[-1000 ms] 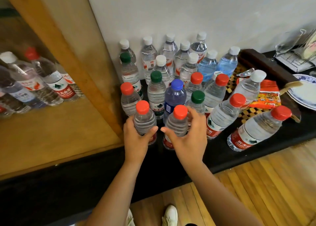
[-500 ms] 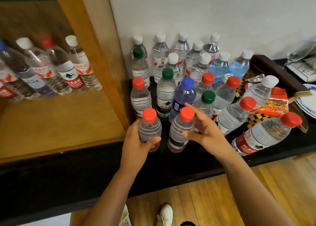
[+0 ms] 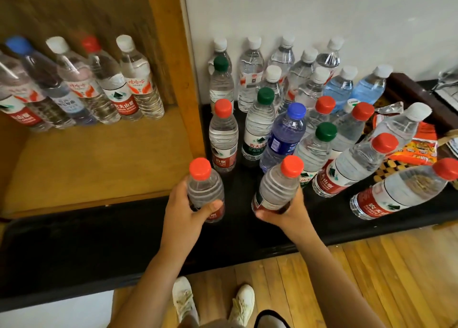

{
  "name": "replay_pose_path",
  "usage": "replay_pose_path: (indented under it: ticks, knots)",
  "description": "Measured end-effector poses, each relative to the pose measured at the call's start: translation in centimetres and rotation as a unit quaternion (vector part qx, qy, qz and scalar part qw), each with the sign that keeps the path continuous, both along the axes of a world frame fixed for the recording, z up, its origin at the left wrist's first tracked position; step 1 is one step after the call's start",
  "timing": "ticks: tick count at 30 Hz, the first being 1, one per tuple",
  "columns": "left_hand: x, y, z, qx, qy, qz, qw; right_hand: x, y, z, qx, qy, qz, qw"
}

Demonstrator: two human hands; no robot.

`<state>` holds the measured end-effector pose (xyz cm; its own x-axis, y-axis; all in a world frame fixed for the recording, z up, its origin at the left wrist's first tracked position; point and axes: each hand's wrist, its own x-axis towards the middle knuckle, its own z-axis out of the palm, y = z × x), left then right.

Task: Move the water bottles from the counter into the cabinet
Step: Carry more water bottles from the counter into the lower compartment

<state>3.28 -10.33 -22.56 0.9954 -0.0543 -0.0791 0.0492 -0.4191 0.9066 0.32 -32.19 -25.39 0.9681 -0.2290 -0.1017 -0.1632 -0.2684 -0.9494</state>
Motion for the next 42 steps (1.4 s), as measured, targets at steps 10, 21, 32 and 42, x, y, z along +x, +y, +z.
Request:
replay_pose_path:
  ticks: [10, 21, 32, 42]
  knots:
    - [0.2, 6.5, 1.6, -0.009, -0.01, 0.028, 1.0, -1.6, 4.1, -0.6, -0.103, 0.048, -0.09, 0.989]
    - [6.3, 18.6, 4.4, -0.05, -0.076, 0.145, 0.985, 3.8, 17.9, 2.1, -0.033, 0.002, -0.059, 0.998]
    - [17.1, 30.7, 2.5, 0.034, -0.088, 0.261, 0.961, 15.4, 22.0, 1.1, -0.155, -0.018, -0.103, 0.982]
    - [22.1, 33.9, 2.0, 0.016, -0.098, 0.327, 0.94, 23.9, 22.8, 0.9, -0.172, 0.023, -0.169, 0.97]
